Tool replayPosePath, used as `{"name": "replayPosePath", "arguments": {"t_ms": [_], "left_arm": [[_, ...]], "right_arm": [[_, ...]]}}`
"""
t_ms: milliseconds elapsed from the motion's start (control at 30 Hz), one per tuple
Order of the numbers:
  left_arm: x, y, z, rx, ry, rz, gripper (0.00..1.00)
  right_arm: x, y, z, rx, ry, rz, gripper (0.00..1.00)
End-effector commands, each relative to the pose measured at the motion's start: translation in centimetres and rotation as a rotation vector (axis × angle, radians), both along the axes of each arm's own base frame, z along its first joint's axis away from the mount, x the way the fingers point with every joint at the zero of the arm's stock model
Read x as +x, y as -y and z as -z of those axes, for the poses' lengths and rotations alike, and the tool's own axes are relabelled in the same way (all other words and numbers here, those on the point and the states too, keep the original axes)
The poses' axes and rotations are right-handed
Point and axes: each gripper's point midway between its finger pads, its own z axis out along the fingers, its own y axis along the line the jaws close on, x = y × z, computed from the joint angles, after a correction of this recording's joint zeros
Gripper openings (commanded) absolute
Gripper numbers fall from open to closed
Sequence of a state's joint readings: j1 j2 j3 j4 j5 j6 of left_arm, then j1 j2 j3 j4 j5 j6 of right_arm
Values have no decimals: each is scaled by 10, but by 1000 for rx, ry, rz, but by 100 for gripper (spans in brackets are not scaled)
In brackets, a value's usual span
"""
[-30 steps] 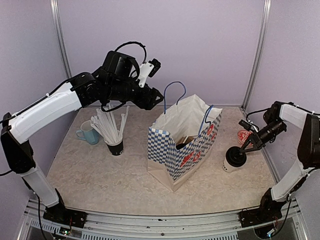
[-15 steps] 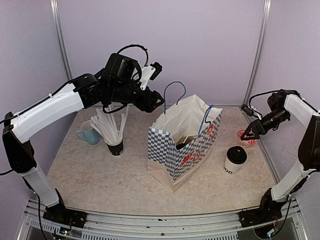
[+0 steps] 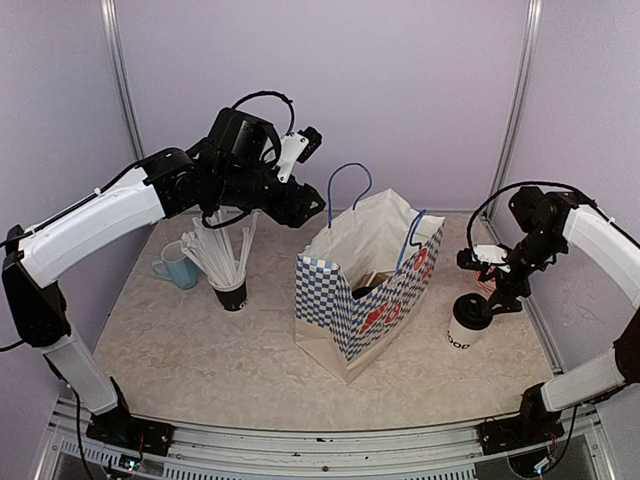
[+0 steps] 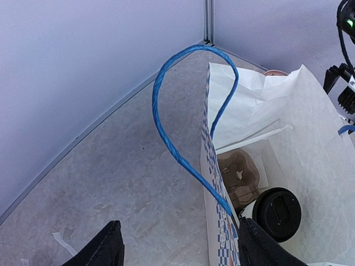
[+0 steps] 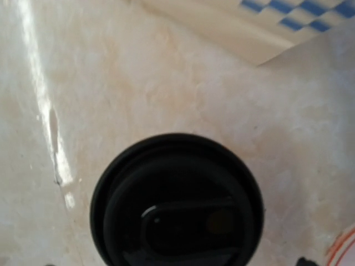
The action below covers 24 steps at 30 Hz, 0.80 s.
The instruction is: Pack the takeout coffee
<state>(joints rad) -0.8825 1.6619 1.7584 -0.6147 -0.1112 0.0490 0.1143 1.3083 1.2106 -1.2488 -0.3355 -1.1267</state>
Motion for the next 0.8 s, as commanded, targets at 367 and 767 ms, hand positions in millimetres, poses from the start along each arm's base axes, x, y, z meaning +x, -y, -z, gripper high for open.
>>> {"name": "replayPosePath", "arguments": {"t_ms": [367, 767], "left_arm": [[-5, -7, -1, 2, 1, -6, 69], [-5, -7, 6, 7, -10, -7, 69]], "right_arm": [[-2, -10, 32, -91, -68, -73, 86], [-10, -10, 50, -152, -81, -76, 77]]}}
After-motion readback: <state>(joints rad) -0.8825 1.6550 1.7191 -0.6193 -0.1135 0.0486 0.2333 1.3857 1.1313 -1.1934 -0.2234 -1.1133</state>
